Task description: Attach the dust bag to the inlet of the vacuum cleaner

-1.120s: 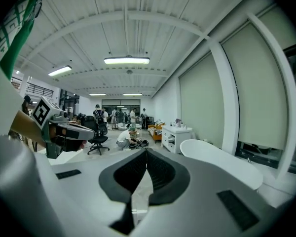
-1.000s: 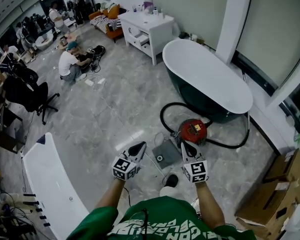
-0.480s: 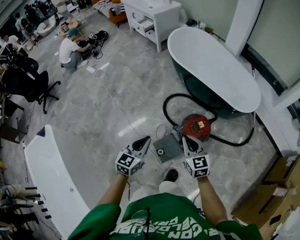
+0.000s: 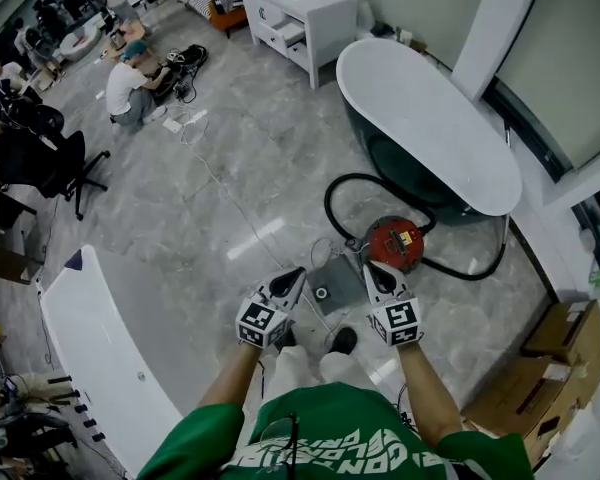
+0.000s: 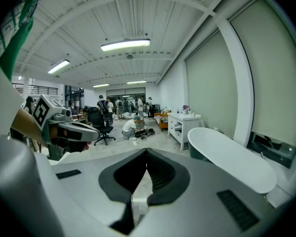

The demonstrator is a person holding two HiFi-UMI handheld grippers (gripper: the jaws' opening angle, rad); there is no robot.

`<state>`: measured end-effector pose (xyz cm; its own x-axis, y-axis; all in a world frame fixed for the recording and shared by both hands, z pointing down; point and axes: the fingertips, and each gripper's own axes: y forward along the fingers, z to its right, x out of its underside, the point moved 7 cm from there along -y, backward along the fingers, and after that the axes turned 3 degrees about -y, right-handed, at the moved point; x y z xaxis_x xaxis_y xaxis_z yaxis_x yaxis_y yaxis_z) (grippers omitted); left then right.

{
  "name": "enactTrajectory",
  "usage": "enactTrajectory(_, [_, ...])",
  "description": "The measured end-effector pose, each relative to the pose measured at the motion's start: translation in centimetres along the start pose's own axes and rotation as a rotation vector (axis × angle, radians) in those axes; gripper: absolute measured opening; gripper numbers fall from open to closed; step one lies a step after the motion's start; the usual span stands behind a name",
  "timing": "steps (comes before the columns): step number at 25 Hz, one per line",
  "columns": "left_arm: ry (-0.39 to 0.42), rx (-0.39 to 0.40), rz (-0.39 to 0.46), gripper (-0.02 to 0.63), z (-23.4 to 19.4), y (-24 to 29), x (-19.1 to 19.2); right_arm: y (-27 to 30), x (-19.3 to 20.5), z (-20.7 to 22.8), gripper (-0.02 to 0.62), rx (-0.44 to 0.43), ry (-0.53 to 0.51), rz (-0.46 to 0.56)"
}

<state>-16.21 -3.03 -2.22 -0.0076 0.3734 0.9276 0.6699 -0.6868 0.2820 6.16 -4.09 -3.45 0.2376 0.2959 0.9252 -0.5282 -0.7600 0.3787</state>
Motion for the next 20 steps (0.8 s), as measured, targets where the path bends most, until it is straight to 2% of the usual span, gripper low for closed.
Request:
enactTrajectory(4, [-0.011, 0.023, -0.003, 0.003, -2.0, -1.0, 0.5, 1.1, -0.3, -2.6, 0.008, -0.023, 0.013, 0.011])
enactTrajectory(10, [-0.003, 0.047, -0.012, 0.003, -5.1, -1.4, 1.2, 3.2, 0.0, -4.9, 0.008, -0.009, 0.007, -0.017])
enactTrajectory(20, [0.014, 0.054, -0.057, 0.003, -8.7, 0.9, 3.5, 6.6, 2.5, -4.3, 0.008, 0.004, 0.041, -0.031])
